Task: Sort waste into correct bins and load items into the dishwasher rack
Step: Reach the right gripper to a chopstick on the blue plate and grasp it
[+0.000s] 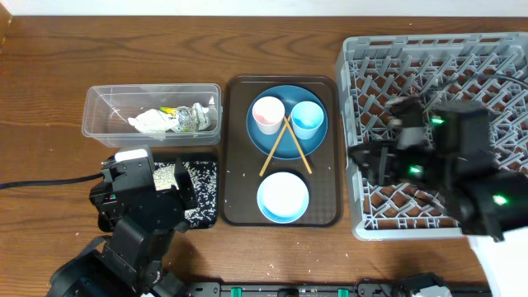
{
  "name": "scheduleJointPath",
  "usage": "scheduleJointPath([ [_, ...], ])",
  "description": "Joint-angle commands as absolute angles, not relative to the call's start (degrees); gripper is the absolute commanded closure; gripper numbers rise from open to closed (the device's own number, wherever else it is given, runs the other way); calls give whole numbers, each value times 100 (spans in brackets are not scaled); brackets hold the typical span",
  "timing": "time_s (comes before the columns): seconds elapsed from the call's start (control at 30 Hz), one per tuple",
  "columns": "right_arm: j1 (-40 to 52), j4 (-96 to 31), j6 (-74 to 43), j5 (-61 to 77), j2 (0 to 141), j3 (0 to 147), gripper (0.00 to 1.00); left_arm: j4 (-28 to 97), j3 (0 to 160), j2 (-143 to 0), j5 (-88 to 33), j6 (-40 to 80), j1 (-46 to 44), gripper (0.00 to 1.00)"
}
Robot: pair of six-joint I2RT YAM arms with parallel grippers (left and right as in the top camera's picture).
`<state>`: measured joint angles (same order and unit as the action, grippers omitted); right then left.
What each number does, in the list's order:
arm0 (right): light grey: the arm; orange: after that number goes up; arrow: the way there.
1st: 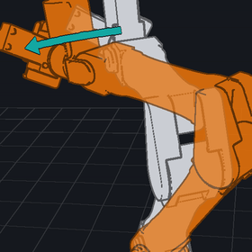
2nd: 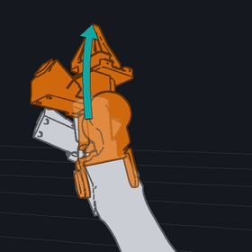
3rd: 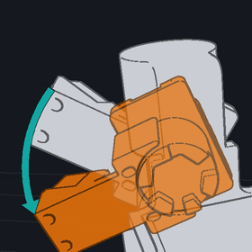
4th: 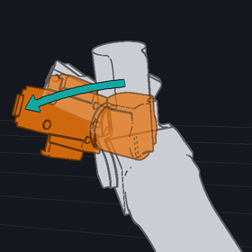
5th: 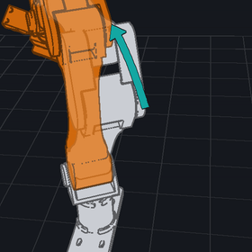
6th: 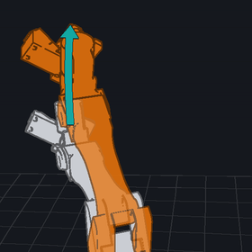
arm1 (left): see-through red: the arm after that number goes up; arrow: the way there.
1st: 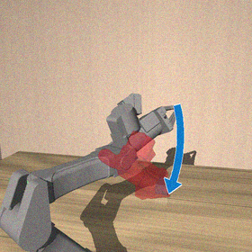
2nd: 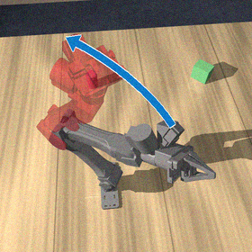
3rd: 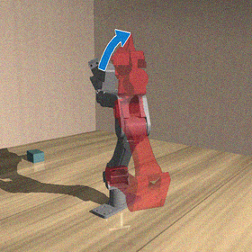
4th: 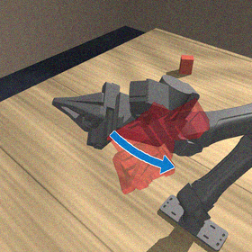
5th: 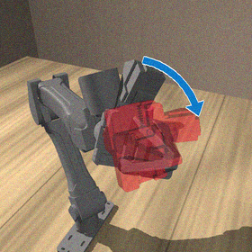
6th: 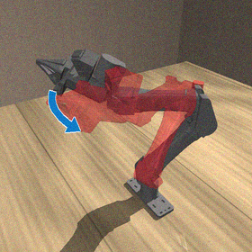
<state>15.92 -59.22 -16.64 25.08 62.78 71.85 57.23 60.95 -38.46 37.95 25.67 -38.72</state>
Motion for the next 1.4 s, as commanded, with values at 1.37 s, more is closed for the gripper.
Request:
scheduleJointPath([
  [1.37,3551,-4877,-1927,108,10320,7150,69,5741,6184,-3846,3946,2593,-3852,1],
])
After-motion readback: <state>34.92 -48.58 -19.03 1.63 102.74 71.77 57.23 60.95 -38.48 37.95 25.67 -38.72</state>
